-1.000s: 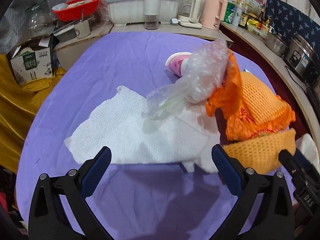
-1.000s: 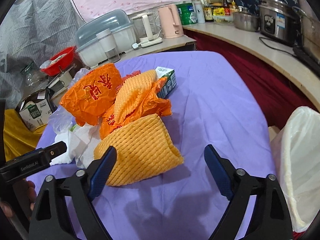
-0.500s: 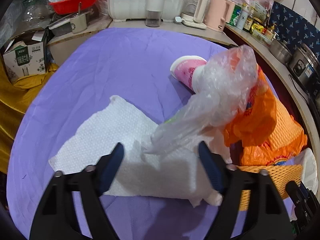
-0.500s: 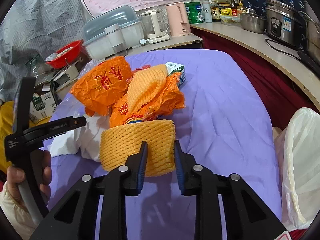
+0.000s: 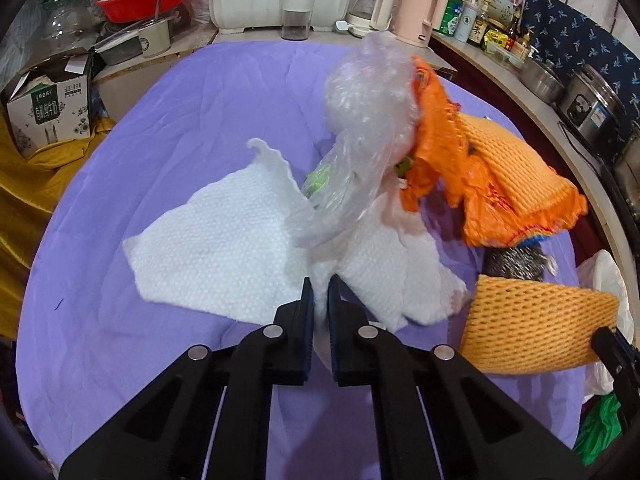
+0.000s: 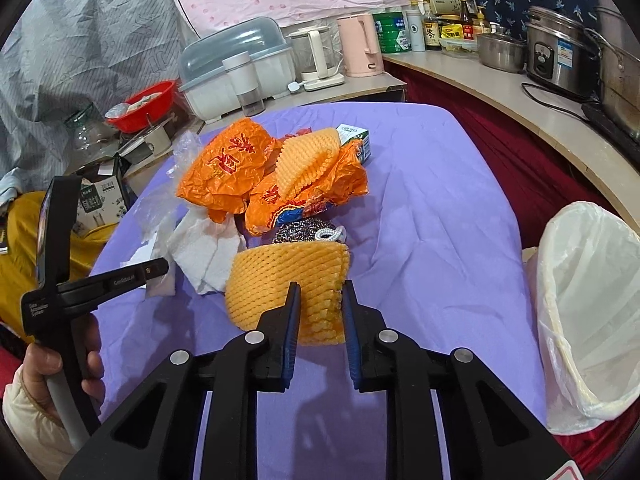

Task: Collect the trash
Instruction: 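Carry the foam net with the right tool over the bin and release it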

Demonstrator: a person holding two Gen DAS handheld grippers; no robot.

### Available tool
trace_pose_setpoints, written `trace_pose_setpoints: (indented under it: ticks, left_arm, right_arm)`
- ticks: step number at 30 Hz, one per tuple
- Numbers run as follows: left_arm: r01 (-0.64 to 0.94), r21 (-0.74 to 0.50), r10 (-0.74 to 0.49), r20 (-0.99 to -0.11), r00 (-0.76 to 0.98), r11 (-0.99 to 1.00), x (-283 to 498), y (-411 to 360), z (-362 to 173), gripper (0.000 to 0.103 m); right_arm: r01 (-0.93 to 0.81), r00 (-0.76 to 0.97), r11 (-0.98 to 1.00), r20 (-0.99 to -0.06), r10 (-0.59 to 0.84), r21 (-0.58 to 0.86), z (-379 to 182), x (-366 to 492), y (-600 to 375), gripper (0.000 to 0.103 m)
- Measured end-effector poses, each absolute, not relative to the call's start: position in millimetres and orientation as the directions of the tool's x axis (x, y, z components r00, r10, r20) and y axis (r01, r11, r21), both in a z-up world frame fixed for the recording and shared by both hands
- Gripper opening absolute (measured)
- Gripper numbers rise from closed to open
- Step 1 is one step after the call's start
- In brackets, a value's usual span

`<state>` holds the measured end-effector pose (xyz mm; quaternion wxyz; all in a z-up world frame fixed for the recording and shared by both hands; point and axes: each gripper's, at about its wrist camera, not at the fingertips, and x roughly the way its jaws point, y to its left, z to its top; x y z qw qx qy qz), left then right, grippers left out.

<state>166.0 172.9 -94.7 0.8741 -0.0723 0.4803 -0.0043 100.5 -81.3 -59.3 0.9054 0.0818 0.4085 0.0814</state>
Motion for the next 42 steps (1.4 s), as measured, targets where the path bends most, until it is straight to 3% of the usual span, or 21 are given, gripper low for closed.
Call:
trace_pose_setpoints:
  ticks: [21, 33, 42]
  left_arm:
    - [0.156, -0.159, -0.221, -0.781, 0.584, 0.975, 75.4, 102.9, -30.4, 0.005]
    - [0.390, -0.143, -0.367, -0.715, 0.595, 0.910, 59.1, 4.3, 10.0, 0.005]
    - [0.579, -0.127, -0.491, -0.689, 0.532, 0.806, 54.5, -97.2, 22.1, 0.005]
  right_arm:
    - [0.006, 0.810, 0.975, -0.573, 0.126, 0.222, 13.8, 37.0, -143.6, 0.018]
    - [0.255, 0.857, 0.942, -0.502, -0.115, 0.219, 31.7, -8.9, -245.6, 0.018]
    - [0.454, 0.786, 0.869, -0.547, -0.288, 0.195, 5.6, -24.8, -319.5, 0.018]
